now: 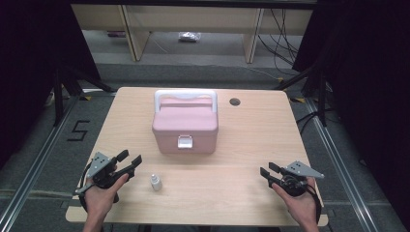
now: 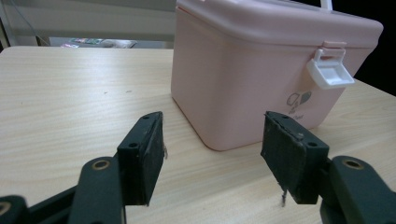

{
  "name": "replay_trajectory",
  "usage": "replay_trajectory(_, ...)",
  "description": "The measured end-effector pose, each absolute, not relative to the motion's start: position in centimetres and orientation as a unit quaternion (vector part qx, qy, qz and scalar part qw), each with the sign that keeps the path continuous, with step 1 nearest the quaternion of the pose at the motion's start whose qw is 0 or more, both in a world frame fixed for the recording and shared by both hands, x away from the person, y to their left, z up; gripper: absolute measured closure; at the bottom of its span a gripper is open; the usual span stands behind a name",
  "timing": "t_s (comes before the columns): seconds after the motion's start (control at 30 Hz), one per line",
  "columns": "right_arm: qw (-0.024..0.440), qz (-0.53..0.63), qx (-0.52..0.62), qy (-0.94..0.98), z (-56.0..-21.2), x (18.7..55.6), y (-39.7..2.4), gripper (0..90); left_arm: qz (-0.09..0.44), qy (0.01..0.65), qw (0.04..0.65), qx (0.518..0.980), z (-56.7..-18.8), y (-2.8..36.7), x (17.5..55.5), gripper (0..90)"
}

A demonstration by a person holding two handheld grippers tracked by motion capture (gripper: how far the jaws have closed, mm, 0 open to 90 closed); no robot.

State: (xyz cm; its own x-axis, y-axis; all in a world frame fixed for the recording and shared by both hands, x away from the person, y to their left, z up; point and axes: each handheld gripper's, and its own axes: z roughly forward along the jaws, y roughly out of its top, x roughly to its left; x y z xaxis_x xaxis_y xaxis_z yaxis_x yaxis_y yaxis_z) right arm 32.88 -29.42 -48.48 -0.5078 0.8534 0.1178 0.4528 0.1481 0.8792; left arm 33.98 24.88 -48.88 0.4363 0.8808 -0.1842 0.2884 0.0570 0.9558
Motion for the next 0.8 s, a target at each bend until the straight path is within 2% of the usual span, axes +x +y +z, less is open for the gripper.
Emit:
replay_trajectory(0.03, 0.211, 0.474, 0.449, 0.728, -48.5, 32.9, -29.4, 58.8, 0.266, 0.452, 0.566, 0.637, -48.7, 24.9, 34.3, 38.5)
replay_trajectory(0.1, 0.213, 0.471, 0.441, 0.734, -48.2, 33.3, -29.3, 68.4, 0.263, 0.458, 0.56, 0.639, -48.2, 24.8, 34.6, 38.8)
replay_trajectory(0.17, 0.216, 0.466, 0.441, 0.736, -47.9, 33.8, -29.2, 76.6, 0.269, 0.452, 0.553, 0.646, -47.7, 24.7, 35.1, 43.2)
replay_trajectory(0.2, 0.219, 0.462, 0.443, 0.737, -47.7, 34.1, -29.1, 81.4, 0.271, 0.448, 0.552, 0.649, -47.6, 24.6, 35.3, 48.1)
replay_trajectory(0.3, 0.216, 0.464, 0.445, 0.735, -47.2, 35.0, -28.6, 88.7, 0.27, 0.439, 0.55, 0.657, -47.0, 24.4, 35.9, 63.4)
replay_trajectory(0.43, 0.212, 0.46, 0.455, 0.732, -46.5, 35.8, -27.3, 90.0, 0.275, 0.434, 0.537, 0.669, -46.5, 24.2, 36.5, 80.7)
replay_trajectory(0.53, 0.218, 0.446, 0.442, 0.747, -46.1, 36.8, -26.5, 90.0, 0.287, 0.428, 0.522, 0.679, -46.3, 24.2, 37.1, 88.0)
replay_trajectory(0.6, 0.207, 0.448, 0.448, 0.746, -45.9, 37.2, -25.7, 90.0, 0.294, 0.432, 0.516, 0.679, -46.3, 24.3, 37.7, 89.6)
replay_trajectory(0.67, 0.228, 0.442, 0.432, 0.752, -45.7, 37.9, -25.3, 90.0, 0.294, 0.439, 0.51, 0.679, -46.5, 24.5, 38.5, 89.8)
replay_trajectory(0.8, 0.216, 0.442, 0.447, 0.747, -45.4, 39.0, -24.3, 90.0, 0.284, 0.451, 0.507, 0.677, -47.1, 24.7, 40.2, 89.8)
